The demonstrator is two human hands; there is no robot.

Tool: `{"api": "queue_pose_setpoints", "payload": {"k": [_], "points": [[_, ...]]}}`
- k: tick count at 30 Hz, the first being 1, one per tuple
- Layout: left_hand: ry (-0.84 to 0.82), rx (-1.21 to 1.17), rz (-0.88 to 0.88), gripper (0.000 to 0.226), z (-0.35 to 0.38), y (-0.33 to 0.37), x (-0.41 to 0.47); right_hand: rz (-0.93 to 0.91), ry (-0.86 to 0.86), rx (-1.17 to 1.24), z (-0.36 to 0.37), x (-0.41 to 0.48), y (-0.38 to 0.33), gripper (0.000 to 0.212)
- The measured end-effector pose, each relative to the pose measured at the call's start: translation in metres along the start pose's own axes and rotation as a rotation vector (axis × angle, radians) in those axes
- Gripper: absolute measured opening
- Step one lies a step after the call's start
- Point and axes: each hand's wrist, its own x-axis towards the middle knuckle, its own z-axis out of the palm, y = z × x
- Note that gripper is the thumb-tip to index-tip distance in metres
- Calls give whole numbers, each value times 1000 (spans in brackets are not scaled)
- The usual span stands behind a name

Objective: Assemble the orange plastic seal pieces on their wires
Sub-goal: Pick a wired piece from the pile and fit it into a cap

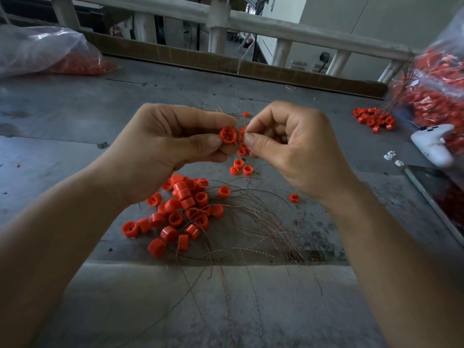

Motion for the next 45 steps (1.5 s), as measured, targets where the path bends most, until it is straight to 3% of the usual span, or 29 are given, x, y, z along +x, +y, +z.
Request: {"api": "queue_pose_setpoints", "payload": {"k": [11, 24, 30, 35, 40, 45], "points": [[5, -45, 18, 24, 0, 1, 1, 37, -54, 100, 0, 2, 0, 23], [-52, -276, -42, 22, 6, -1, 1, 149, -79, 371, 9, 1, 0, 31], [-34, -308, -65, 20, 7, -2, 1, 178, -112, 273, 2, 4, 8, 21], [-11, -320, -74, 21, 6, -2, 2, 252, 188, -137, -17, 14, 43, 18], [-12, -325, -70, 21, 5, -1, 1, 359, 72, -405, -10, 17, 78, 8], [5, -338, -79, 21, 6, -1, 1, 247, 23, -525, 3, 23, 90, 20]]}}
